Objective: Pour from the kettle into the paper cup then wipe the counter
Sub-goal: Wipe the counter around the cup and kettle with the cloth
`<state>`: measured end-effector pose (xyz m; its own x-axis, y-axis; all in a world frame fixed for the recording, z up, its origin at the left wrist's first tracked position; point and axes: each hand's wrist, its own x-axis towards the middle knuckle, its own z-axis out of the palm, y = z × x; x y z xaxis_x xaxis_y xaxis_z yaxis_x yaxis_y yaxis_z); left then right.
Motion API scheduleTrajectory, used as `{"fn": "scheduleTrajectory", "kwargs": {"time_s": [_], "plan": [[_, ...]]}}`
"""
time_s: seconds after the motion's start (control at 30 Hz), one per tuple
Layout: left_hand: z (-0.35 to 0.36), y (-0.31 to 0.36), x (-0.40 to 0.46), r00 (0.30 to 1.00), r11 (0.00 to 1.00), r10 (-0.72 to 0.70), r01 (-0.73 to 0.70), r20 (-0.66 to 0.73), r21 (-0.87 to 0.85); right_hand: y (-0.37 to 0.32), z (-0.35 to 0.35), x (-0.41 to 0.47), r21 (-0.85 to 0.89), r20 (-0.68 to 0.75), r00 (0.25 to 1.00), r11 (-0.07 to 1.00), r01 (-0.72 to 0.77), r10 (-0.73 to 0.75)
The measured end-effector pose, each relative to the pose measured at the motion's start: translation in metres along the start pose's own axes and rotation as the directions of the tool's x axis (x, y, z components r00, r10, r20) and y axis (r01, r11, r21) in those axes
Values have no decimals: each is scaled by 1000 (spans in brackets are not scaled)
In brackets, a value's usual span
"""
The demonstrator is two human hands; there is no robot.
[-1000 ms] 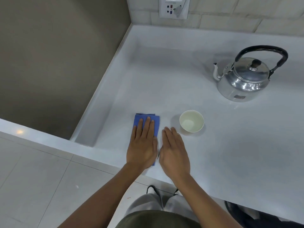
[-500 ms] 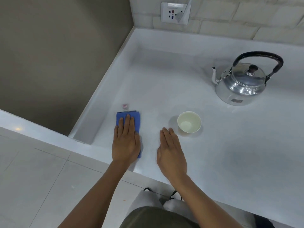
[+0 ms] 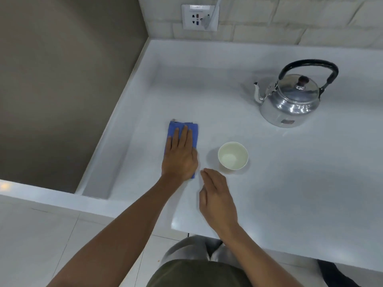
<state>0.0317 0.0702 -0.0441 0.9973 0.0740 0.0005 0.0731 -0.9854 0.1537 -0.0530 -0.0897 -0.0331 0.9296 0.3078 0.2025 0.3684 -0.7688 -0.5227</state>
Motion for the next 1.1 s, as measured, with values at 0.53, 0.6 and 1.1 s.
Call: {"fn": "scheduleTrajectory", "kwargs": {"time_s": [0.53,0.6,1.1], "plan": [[1,16,47,990,990,-137,138,14,-42,50,-38,-29,59,-200,966,986,-154,163],[2,24,44,997,997,-77,77,14,-32,68,-51,-20,22,-232,944,972,-235,234],[1,-1,14,999,999,-36,36,-17,0,118,-43,40,-348,-24,957,894,-280,291]]}}
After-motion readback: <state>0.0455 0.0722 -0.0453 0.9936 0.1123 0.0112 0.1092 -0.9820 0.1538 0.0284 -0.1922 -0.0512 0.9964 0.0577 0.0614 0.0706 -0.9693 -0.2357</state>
